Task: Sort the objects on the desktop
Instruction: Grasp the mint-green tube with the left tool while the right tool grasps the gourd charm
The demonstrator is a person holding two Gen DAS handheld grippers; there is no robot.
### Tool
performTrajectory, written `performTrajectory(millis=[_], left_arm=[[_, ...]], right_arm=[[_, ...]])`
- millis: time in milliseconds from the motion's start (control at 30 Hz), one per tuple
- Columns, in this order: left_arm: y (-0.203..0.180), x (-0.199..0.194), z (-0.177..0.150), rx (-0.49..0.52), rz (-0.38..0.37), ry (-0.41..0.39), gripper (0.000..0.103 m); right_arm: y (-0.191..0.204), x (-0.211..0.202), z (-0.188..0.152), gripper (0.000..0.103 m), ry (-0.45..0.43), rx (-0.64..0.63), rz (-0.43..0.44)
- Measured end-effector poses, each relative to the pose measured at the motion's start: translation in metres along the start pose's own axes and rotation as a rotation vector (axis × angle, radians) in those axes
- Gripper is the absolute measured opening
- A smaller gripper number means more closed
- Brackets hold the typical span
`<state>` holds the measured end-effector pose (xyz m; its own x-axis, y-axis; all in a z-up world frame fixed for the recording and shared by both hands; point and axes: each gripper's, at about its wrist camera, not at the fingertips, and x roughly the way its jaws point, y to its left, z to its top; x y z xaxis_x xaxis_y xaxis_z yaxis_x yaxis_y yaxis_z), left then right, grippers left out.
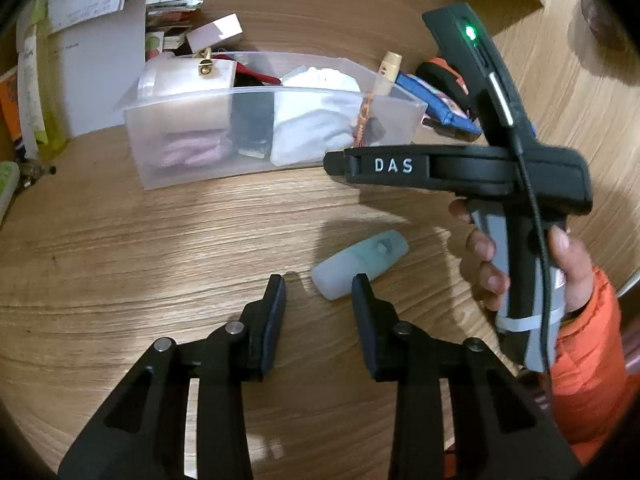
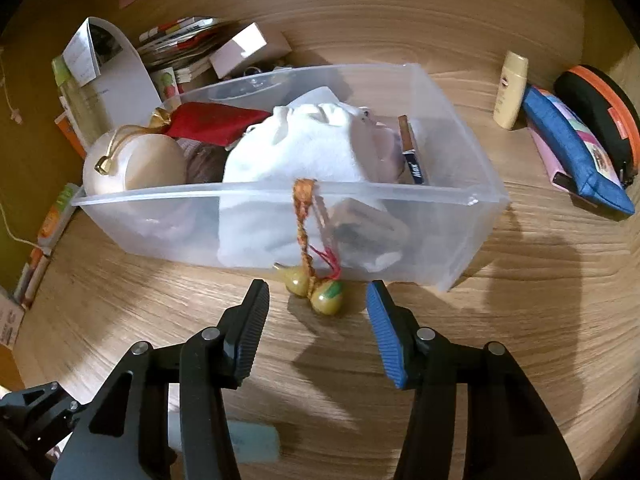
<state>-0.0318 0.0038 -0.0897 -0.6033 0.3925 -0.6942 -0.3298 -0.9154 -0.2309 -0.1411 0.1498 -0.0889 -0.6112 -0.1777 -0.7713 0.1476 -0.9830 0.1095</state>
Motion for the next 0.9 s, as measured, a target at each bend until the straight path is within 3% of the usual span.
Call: performTrajectory(millis=[133, 233, 333, 433, 633, 900], left_arm=[[0.000, -0.008, -0.001, 0.008, -0.011, -0.013, 0.035], [0.002, -0.008, -0.001, -0.002, -0.009, -0.012, 0.047], [0.003, -0.008, 0.000, -0.013, -0.014, -0.011, 0.052], [-0.001, -0.008, 0.000, -0.010, -0.016, -0.015, 0.061], [-0.020, 0.000, 0.005, 0.028, -0.001, -0.002, 0.073], [-0.045, 0.026, 0.013, 0.028, 0.081, 0.043, 0.073]], right_arm=[[0.009, 0.003, -0.001, 0.044, 0.002, -0.025, -0.013], [0.012, 0.008, 0.000, 0.042, 0.022, -0.012, -0.004], [0.016, 0.009, 0.000, 0.039, 0.019, -0.014, -0.019], [0.019, 0.008, -0.003, 0.028, 0.013, -0.026, -0.028], [0.008, -0.001, -0.006, 0.028, 0.000, 0.014, 0.035], [-0.012, -0.027, -0.006, 0.028, -0.058, 0.029, 0.112]])
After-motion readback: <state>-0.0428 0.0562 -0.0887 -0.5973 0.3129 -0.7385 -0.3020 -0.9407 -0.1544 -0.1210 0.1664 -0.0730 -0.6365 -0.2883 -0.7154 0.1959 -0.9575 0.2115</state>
